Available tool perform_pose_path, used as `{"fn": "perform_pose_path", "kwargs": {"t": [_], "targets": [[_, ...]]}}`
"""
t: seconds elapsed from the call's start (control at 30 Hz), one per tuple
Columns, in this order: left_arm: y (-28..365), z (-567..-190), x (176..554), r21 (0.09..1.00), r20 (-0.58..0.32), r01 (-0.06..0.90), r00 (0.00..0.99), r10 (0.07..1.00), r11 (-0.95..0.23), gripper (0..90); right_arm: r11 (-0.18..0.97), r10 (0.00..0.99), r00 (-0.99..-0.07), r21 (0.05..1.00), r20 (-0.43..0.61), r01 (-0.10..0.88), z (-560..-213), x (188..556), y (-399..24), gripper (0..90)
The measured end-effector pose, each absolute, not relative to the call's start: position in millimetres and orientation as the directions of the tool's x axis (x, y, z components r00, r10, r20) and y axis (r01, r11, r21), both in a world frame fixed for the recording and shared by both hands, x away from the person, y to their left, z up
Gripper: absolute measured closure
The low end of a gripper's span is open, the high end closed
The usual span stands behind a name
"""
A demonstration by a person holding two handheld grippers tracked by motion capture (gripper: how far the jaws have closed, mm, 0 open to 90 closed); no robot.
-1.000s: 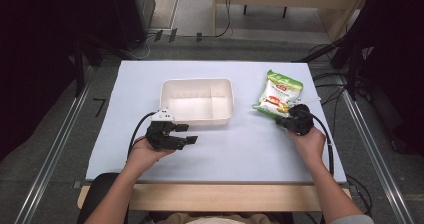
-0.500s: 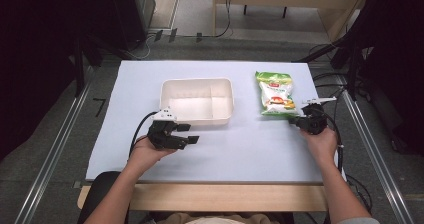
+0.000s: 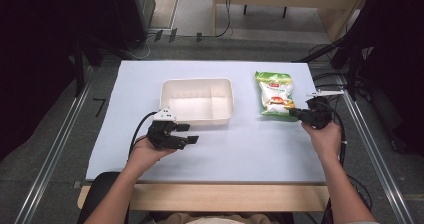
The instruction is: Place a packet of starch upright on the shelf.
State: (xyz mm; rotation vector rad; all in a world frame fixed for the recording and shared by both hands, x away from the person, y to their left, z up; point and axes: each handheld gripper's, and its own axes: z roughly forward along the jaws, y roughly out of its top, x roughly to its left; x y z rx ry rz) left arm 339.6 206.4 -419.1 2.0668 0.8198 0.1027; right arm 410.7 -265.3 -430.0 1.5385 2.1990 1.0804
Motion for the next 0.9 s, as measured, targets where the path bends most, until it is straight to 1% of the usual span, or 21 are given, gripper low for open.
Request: {"fn": "perform_pose_path", "kwargs": {"t": [0.23,0.33,0.37,0.47,0.57,0.7,0.73,0.87,0.9], "targets": [[209,-420,337,0.762,-0.226,0.523,0.768,0.600,-0.382,38.7,0.170,0.891,-0.415,0.712,0.185,0.682,-415,426,-263,70.1],[211,-420,337,0.758,-0.218,0.522,0.768,0.602,-0.391,38.7,0.169,0.889,-0.420,0.724,0.181,0.669,-412,429,-262,67.5],[211,-422,336,0.753,-0.216,0.526,0.766,0.606,-0.396,38.7,0.170,0.890,-0.419,0.720,0.181,0.672,-410,435,-260,63.1],[212,-421,335,0.758,-0.214,0.522,0.765,0.607,-0.390,38.7,0.172,0.891,-0.419,0.724,0.175,0.668,-407,446,-259,59.9],[212,-421,334,0.762,-0.214,0.522,0.762,0.612,-0.383,38.8,0.151,0.883,-0.425,0.738,0.199,0.658,-404,455,-259,57.9],[215,-421,334,0.762,-0.213,0.523,0.760,0.614,-0.382,38.8,0.143,0.886,-0.421,0.749,0.194,0.646,-400,467,-261,57.9],[215,-421,334,0.762,-0.212,0.523,0.759,0.615,-0.382,38.8,0.136,0.887,-0.414,0.744,0.203,0.655,-400,475,-264,57.8],[214,-422,333,0.763,-0.214,0.523,0.760,0.614,-0.381,38.8,0.124,0.895,-0.394,0.731,0.211,0.671,-403,488,-266,56.0],[214,-422,333,0.762,-0.214,0.522,0.761,0.613,-0.382,38.8,0.127,0.901,-0.384,0.722,0.203,0.680,-406,496,-267,53.4]]}}
